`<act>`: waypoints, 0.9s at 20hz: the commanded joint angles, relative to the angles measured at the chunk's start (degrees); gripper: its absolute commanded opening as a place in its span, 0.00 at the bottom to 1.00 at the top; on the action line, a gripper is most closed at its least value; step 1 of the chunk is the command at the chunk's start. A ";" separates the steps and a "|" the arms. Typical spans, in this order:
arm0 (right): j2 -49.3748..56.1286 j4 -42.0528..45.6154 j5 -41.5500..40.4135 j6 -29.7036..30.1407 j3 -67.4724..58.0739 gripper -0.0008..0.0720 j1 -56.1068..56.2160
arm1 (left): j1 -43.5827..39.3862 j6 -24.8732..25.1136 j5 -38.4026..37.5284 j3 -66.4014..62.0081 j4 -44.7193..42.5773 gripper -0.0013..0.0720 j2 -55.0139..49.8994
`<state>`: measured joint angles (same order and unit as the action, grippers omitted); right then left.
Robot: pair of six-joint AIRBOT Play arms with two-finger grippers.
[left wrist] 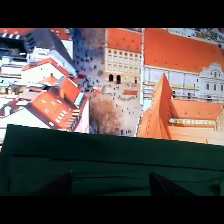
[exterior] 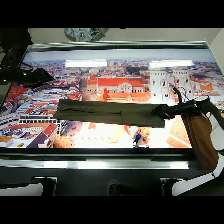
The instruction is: Fold the shirts.
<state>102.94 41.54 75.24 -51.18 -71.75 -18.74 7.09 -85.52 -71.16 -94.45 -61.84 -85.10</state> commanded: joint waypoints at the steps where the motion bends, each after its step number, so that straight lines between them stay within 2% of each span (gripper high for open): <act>1: 0.79 -4.33 -1.42 -0.50 -0.04 0.47 3.72 | -5.07 0.24 0.09 0.00 -0.04 0.80 0.59; 2: 0.35 -4.55 -1.53 -1.25 -0.04 0.11 4.59 | -6.75 0.39 0.09 0.02 -0.04 0.80 0.17; 3: -0.72 -4.50 -0.74 -1.31 -0.02 0.07 5.03 | -8.83 1.57 0.26 0.35 -0.04 0.79 -0.35; 4: -2.29 -3.85 -0.15 -1.31 -0.04 0.07 5.18 | -10.97 2.21 0.66 1.11 -0.04 0.73 -0.96; 6: -6.91 -1.77 1.42 -1.46 -0.04 0.07 5.18 | -16.24 2.19 2.16 4.26 -0.04 0.24 -2.73; 7: -9.86 0.31 1.70 -2.54 -0.02 0.07 5.18 | -18.99 2.19 2.95 5.92 -0.02 0.09 -3.93; 10: -18.45 5.40 5.11 -6.82 -0.02 0.07 5.18 | -27.63 2.10 6.16 7.72 1.09 0.07 -10.38; 12: -23.23 6.12 8.98 -8.37 -0.02 0.07 5.18 | -31.69 2.14 9.14 7.72 8.22 0.05 -14.58; 15: -30.03 6.56 13.73 -11.04 -0.09 0.07 5.18 | -35.45 2.14 14.29 7.67 16.72 0.05 -19.41; 18: -36.39 6.71 14.88 -14.40 -0.20 0.07 5.18 | -37.35 2.14 13.81 7.58 20.41 0.05 -22.97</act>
<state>72.62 47.55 87.46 -61.93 -71.83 -13.56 -27.40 -83.42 -59.11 -86.96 -47.31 -104.33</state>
